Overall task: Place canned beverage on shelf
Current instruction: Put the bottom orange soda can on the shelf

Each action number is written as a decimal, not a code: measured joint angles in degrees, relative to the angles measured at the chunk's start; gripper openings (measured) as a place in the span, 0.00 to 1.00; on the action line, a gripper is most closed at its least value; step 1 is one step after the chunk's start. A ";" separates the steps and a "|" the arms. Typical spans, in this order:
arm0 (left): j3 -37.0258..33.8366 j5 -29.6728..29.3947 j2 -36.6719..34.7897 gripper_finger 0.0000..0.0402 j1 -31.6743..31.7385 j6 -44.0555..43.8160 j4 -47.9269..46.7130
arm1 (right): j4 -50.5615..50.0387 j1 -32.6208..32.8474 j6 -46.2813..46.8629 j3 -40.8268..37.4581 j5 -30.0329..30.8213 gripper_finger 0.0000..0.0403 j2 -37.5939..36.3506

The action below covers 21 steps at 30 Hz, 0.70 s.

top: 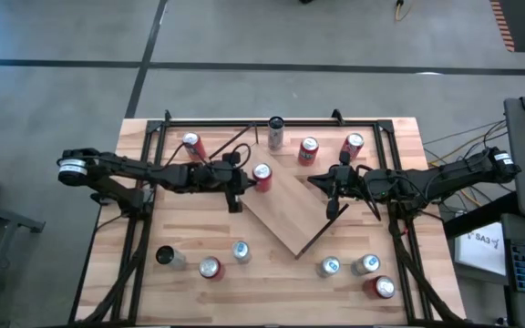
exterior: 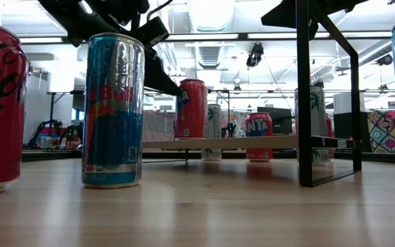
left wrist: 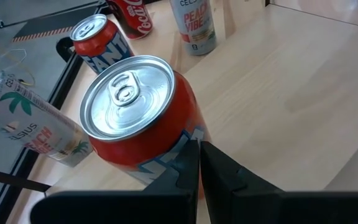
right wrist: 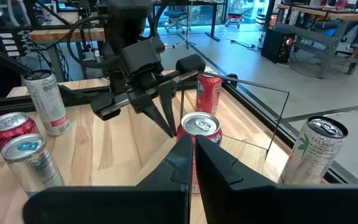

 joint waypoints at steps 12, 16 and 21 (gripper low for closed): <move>0.00 0.01 -0.01 0.00 -0.02 0.00 0.24 | -0.02 0.00 -0.12 0.00 0.00 0.02 0.00; 0.00 0.02 -0.53 0.00 -0.33 -0.02 -2.58 | -0.02 -0.01 -0.06 0.00 0.00 0.02 0.00; 0.00 0.07 -0.85 0.00 -0.33 -0.02 -7.62 | -0.09 -0.02 -0.10 0.00 0.00 0.02 0.00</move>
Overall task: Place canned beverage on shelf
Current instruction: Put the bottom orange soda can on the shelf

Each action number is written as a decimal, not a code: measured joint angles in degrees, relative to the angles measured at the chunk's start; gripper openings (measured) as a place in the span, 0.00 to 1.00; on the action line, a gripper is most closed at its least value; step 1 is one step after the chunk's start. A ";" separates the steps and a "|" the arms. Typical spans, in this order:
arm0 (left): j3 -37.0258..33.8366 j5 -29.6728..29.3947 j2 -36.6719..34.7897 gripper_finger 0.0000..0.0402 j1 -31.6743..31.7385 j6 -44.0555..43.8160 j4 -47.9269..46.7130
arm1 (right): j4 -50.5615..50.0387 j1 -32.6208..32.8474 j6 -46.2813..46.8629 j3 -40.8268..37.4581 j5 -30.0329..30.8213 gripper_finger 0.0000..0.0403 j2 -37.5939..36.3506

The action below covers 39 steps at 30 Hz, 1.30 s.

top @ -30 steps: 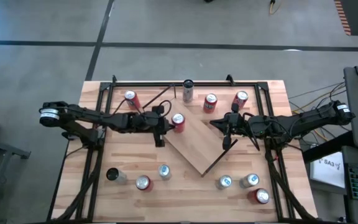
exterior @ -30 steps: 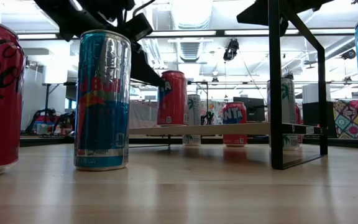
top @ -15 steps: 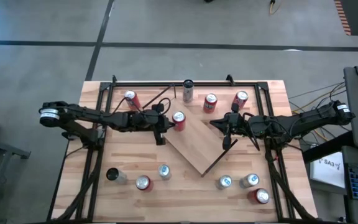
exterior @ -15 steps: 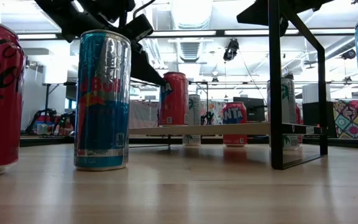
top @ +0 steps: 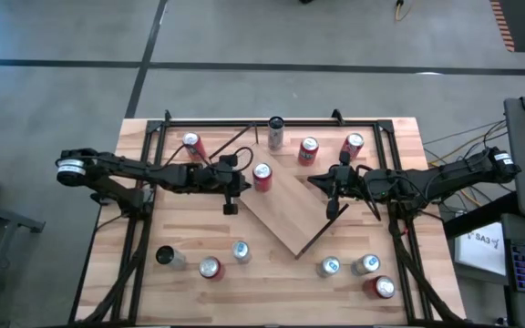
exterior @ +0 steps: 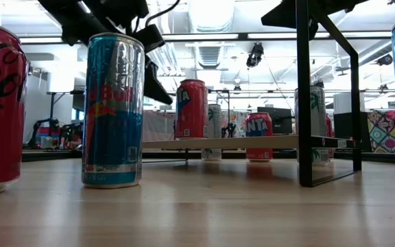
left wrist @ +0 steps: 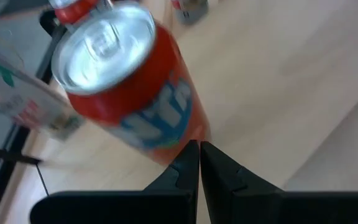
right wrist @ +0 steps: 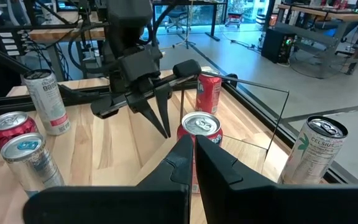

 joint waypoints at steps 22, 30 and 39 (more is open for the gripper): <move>0.00 0.33 2.12 0.00 0.07 -2.11 5.53 | -0.22 0.00 -1.57 0.00 0.02 0.02 0.00; 0.00 0.00 2.19 0.00 0.17 -2.03 6.66 | -0.28 0.00 -1.60 0.00 0.02 0.02 0.00; 0.00 -1.36 2.19 0.00 0.24 -1.97 7.50 | -0.35 0.02 -1.95 0.00 0.02 0.02 0.00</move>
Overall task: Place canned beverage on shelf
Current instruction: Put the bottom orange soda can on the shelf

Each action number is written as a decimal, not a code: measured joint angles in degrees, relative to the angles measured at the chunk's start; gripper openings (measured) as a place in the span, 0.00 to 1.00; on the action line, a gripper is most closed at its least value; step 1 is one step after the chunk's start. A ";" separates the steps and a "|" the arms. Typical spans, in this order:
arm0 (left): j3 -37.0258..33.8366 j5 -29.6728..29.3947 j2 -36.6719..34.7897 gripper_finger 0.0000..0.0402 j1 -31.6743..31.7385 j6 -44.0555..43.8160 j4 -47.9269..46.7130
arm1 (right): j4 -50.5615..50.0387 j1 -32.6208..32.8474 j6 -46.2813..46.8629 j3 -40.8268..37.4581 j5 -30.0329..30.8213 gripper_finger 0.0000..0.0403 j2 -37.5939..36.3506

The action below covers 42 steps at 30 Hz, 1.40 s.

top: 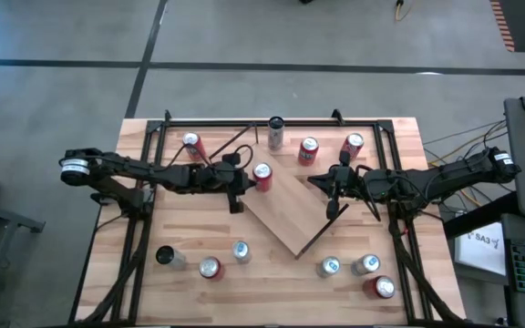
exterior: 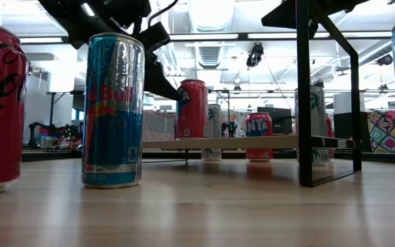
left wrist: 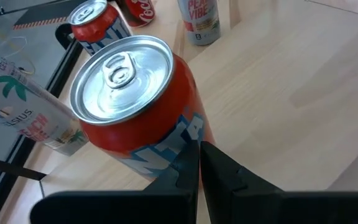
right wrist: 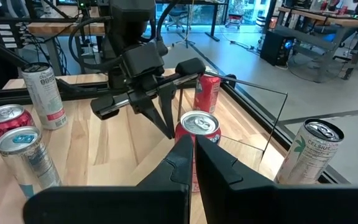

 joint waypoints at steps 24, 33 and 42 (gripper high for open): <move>0.00 -0.28 0.00 0.00 1.22 0.92 4.34 | -1.01 -0.02 0.00 0.00 0.00 0.02 0.00; 0.00 -0.25 -0.28 0.00 0.68 0.04 3.09 | -1.03 0.00 0.28 0.00 0.00 0.02 0.00; 0.00 0.42 0.52 0.00 0.30 0.28 0.65 | -1.23 0.00 0.59 0.00 0.00 0.02 0.00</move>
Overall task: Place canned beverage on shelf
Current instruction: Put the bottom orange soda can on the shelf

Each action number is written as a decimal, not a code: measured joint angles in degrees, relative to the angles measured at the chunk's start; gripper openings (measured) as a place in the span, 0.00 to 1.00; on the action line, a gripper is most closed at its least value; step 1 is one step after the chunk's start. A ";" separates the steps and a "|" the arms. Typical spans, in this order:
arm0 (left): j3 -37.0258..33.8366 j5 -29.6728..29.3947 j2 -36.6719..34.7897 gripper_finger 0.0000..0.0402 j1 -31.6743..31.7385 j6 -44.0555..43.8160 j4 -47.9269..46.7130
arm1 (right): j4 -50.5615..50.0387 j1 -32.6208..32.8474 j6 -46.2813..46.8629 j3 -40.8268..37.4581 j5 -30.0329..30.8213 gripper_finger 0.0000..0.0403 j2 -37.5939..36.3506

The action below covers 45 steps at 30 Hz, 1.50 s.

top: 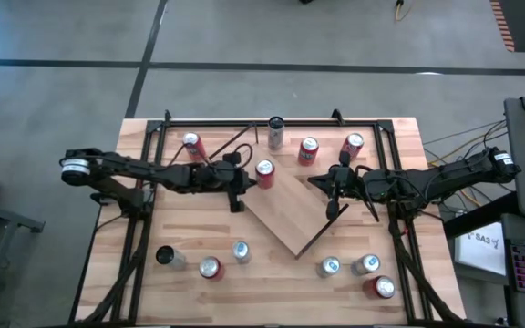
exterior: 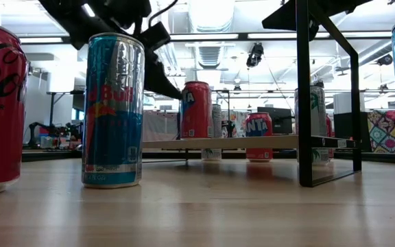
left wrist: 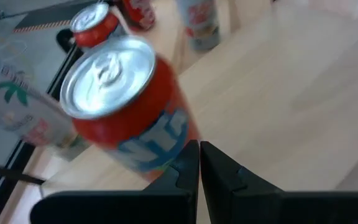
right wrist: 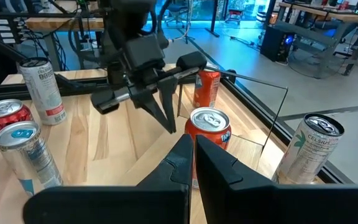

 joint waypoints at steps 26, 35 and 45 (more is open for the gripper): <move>0.00 -0.70 1.58 0.00 1.03 1.69 3.99 | -0.07 -0.02 -0.16 0.00 0.00 0.02 0.00; 0.00 -0.70 1.62 0.00 1.44 1.97 4.89 | -0.15 0.00 -0.17 0.00 -0.01 0.02 0.00; 0.00 -0.69 3.80 0.00 1.62 2.15 6.92 | -1.20 0.00 0.46 -0.02 -0.02 0.02 0.00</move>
